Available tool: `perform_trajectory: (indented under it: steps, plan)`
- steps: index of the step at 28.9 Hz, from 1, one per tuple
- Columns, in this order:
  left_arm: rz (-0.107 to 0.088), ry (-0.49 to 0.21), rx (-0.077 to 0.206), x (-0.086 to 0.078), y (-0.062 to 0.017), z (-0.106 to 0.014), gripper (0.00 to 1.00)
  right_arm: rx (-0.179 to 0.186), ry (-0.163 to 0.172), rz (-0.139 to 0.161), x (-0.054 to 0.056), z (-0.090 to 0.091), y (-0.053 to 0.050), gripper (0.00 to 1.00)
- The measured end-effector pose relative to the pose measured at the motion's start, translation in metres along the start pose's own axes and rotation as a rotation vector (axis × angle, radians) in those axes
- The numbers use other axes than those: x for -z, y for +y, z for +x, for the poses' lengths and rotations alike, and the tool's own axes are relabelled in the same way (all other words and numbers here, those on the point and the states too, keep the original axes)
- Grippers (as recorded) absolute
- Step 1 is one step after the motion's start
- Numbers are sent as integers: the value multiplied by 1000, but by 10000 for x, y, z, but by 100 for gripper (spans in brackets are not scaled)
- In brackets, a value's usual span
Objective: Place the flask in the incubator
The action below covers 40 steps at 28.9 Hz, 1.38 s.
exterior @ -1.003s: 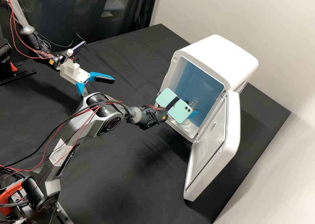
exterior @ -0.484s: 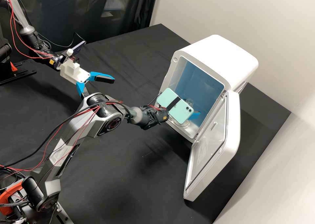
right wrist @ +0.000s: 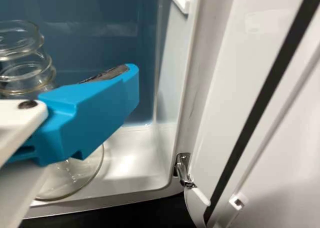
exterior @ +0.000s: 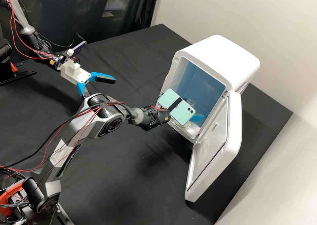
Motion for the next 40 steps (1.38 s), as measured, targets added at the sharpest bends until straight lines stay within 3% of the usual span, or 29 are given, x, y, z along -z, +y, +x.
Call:
perform_trajectory:
  steps: [4, 23, 33, 40]
  plan:
    - [0, 0, 0, 0, 0, 0, 100, 17, -2, -3, -30, -19, -42, 100]
    - [0, 0, 0, 0, 0, 0, 100, 21, 4, 0, -23, -19, -45, 100]
    - [0, 0, 0, 0, 0, 0, 100, 36, -2, 0, -67, -47, -97, 100]
    - [0, -2, 1, -6, -1, 1, 100, 44, 23, 3, -113, -243, -137, 100]
